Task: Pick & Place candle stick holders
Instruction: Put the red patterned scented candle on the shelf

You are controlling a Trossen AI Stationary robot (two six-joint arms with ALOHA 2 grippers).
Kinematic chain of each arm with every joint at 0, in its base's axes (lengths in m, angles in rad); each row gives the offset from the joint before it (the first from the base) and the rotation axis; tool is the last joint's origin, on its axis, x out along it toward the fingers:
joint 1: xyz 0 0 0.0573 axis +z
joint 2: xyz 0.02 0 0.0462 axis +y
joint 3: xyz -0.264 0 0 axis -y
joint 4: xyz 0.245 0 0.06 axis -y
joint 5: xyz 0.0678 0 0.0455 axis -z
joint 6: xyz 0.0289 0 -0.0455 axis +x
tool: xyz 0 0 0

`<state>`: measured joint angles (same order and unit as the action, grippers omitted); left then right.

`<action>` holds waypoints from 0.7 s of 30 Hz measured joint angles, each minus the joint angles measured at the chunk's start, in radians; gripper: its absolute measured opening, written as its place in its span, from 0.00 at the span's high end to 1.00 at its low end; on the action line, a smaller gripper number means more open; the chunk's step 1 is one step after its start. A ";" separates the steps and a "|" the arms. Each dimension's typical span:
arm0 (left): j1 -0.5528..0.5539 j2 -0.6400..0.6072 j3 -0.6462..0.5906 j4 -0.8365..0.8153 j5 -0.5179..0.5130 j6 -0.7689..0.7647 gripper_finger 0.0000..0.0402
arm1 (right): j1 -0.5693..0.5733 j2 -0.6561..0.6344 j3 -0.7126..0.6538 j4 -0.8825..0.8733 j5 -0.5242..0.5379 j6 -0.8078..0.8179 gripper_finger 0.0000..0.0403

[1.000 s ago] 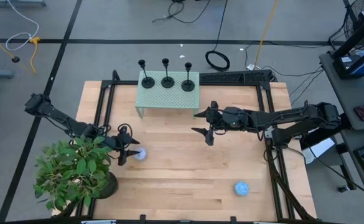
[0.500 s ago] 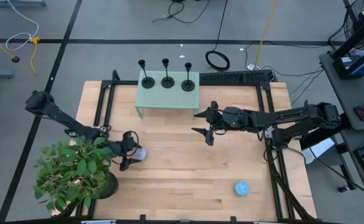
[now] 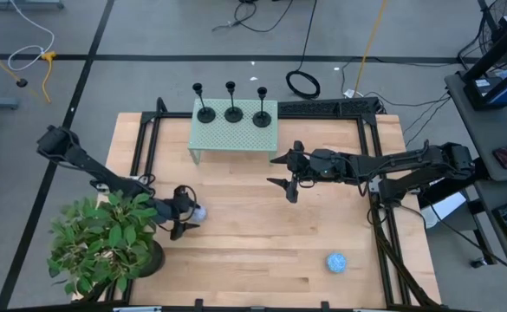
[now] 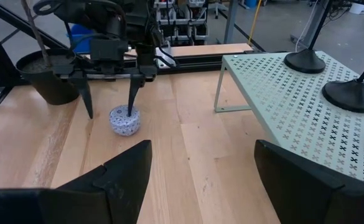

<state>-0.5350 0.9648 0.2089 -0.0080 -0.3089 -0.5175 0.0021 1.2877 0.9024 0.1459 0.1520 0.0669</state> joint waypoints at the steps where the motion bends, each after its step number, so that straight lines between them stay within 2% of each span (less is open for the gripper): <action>1: 0.000 0.011 0.000 0.018 0.006 -0.001 0.16 | 0.000 0.000 0.000 0.000 0.000 0.000 0.31; 4: -0.001 0.034 0.000 0.039 -0.008 0.002 0.16 | 0.000 0.000 0.000 0.000 0.000 0.000 0.31; 13: 0.000 0.035 0.030 0.064 -0.054 0.138 0.16 | 0.000 0.000 0.000 0.000 0.000 0.000 0.31; 21: 0.000 0.034 0.070 -0.073 -0.087 0.140 0.15 | 0.000 0.000 0.000 0.000 0.000 -0.007 0.31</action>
<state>-0.5354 0.9993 0.2790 -0.0807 -0.3956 -0.3772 0.0021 1.2881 0.9024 0.1459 0.1520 0.0597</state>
